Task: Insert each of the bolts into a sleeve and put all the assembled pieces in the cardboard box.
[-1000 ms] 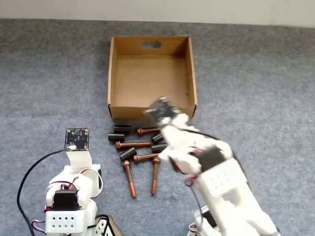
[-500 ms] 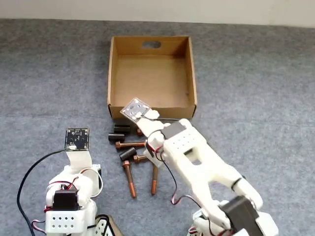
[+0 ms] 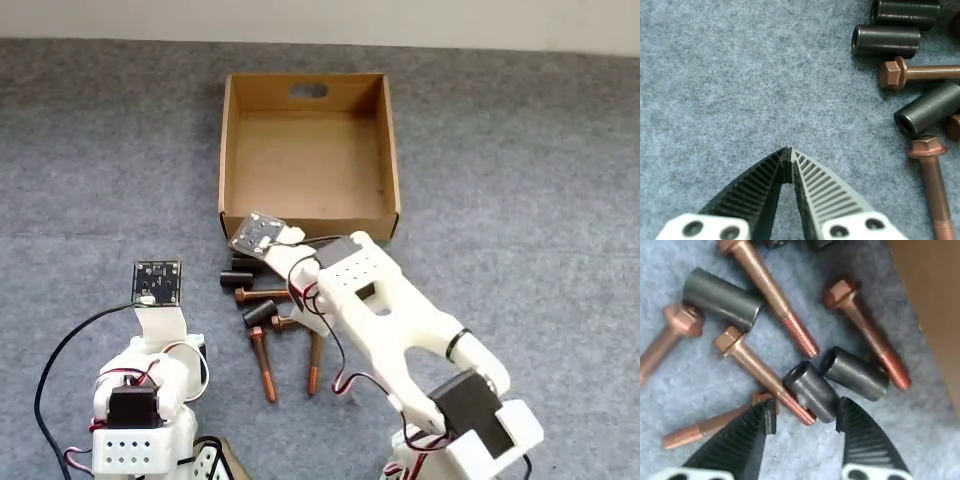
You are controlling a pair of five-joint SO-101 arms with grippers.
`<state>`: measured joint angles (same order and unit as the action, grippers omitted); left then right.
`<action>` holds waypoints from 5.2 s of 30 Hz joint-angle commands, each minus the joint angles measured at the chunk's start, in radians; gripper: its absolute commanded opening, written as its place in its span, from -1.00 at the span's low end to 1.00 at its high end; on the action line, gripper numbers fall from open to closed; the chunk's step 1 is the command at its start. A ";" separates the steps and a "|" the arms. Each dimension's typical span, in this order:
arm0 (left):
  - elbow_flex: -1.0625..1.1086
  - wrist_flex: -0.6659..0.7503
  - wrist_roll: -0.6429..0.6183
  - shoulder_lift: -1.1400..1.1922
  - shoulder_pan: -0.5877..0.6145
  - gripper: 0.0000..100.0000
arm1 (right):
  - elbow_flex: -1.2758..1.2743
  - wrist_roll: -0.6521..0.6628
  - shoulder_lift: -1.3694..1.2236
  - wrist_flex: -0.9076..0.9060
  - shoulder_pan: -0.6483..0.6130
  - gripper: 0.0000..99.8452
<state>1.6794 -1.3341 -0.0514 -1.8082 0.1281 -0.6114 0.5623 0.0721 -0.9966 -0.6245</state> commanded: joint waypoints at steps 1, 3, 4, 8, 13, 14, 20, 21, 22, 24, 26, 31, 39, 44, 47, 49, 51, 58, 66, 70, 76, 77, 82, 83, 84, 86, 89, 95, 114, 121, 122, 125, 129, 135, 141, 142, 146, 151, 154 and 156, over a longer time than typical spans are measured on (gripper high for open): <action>0.018 -0.002 0.000 -0.007 -0.016 -0.98 | 0.031 0.020 -0.019 0.047 -0.004 -0.61; 0.018 -0.002 0.000 -0.007 -0.016 -0.98 | 0.031 0.021 -0.035 0.065 -0.008 -0.61; 0.018 -0.002 0.000 -0.007 -0.016 -0.98 | 0.031 0.021 -0.042 0.073 -0.008 -0.61; 0.018 -0.002 0.000 -0.007 -0.016 -0.98 | 0.031 0.023 -0.073 0.093 -0.005 -0.61; 0.018 -0.002 0.000 -0.007 -0.016 -0.98 | 0.030 0.023 -0.074 0.088 -0.005 -0.62; 0.018 -0.002 0.000 -0.007 -0.016 -0.98 | 0.028 0.023 -0.074 0.088 -0.004 -0.62; 0.018 -0.002 0.000 -0.007 -0.016 -0.98 | 0.031 0.037 -0.074 0.091 0.076 -0.62; 0.018 -0.002 0.000 -0.007 -0.016 -0.98 | 0.031 0.064 -0.073 0.091 0.090 -0.62; 0.018 -0.002 0.000 -0.007 -0.016 -0.98 | 0.031 0.087 -0.073 0.091 0.099 -0.62; 0.018 -0.002 0.000 -0.007 -0.016 -0.98 | 0.025 0.107 -0.074 0.090 0.107 -0.62; 0.018 -0.002 0.000 -0.007 -0.016 -0.98 | 0.024 0.114 -0.074 0.088 0.104 -0.62; 0.018 -0.002 0.000 -0.007 -0.016 -0.98 | 0.025 0.112 -0.074 0.088 0.102 -0.70; 0.018 -0.002 0.000 -0.007 -0.016 -0.98 | 0.022 0.107 -0.054 0.065 0.114 -0.99; 0.018 -0.002 0.000 -0.007 -0.016 -0.98 | 0.019 0.061 0.090 0.004 0.165 -0.99; 0.018 -0.002 0.000 -0.007 -0.016 -0.98 | 0.019 -0.037 0.180 -0.035 0.229 -0.99; 0.018 -0.002 0.000 -0.007 -0.016 -0.98 | 0.008 -0.086 0.214 -0.067 0.292 -0.99; 0.018 -0.002 0.000 -0.007 -0.016 -0.98 | -0.019 -0.127 0.226 -0.085 0.358 -0.99; 0.018 -0.002 0.000 -0.007 -0.016 -0.98 | -0.226 -0.173 0.237 -0.016 0.539 -0.99; 0.018 -0.002 0.000 -0.007 -0.016 -0.98 | -0.361 -0.091 0.229 0.131 0.590 -0.98; 0.018 -0.002 0.000 -0.007 -0.016 -0.98 | -0.364 -0.091 0.229 0.130 0.588 -0.76; 0.018 -0.002 0.000 -0.007 -0.016 -0.98 | -0.372 -0.087 0.228 0.130 0.587 -0.71; 0.018 -0.002 0.000 -0.007 -0.016 -0.98 | -0.374 -0.074 0.228 0.130 0.582 -0.71; 0.018 -0.002 0.000 -0.007 -0.016 -0.98 | -0.423 -0.035 0.228 0.186 0.570 -0.71; 0.018 -0.002 0.000 -0.007 -0.016 -0.98 | -0.432 -0.035 0.226 0.211 0.572 -0.72; 0.018 -0.002 0.000 -0.007 -0.016 -0.98 | -0.441 -0.035 0.226 0.237 0.572 -0.72; 0.018 -0.002 0.000 -0.007 -0.016 -0.98 | -0.455 -0.037 0.226 0.275 0.572 -0.78; 0.018 -0.002 0.000 -0.007 -0.016 -0.98 | -0.450 -0.041 0.237 0.277 0.568 -1.00; 0.018 -0.002 0.000 -0.007 -0.016 -0.98 | -0.338 -0.103 0.361 0.071 0.573 -0.99; 0.018 -0.002 -0.003 -0.007 -0.019 -0.98 | -0.817 -0.557 1.216 0.225 0.469 -0.99; 0.010 0.049 0.002 -0.007 -0.012 -0.97 | -0.897 -0.569 1.305 0.225 0.467 -0.99; 0.004 0.109 0.002 -0.007 0.005 -0.97 | -0.909 -0.568 1.319 0.225 0.467 -0.99; -0.045 0.322 0.011 -0.007 0.193 -0.97 | -0.941 -0.565 1.363 0.223 0.467 -0.99; -0.071 0.620 0.301 -0.007 0.406 -0.97 | -0.964 -0.563 1.419 0.223 0.469 -0.99; -0.085 0.666 0.390 -0.007 0.412 -0.97 | -0.983 -0.563 1.463 0.222 0.469 -0.99; -0.564 0.460 0.183 -0.002 0.387 -0.80 | -0.983 -0.563 1.465 0.220 0.469 -0.99; -0.644 0.439 0.173 0.005 0.369 -0.77 | -0.983 -0.563 1.465 0.220 0.469 -0.99; -0.883 0.350 0.167 0.165 0.283 -0.75 | -0.983 -0.563 1.465 0.220 0.469 -0.99; -0.972 0.161 0.166 0.521 0.174 -0.74 | -0.984 -0.563 1.465 0.220 0.469 -0.99; -0.974 0.014 0.130 0.696 0.054 -0.74 | -0.984 -0.563 1.465 0.220 0.469 -0.99; -0.941 -0.040 0.028 0.785 -0.038 -0.74 | -0.984 -0.563 1.465 0.220 0.469 -0.99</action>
<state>0.7434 -1.2927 0.0790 -1.1592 0.2171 -1.6042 0.0023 1.5251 -0.7879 -0.1488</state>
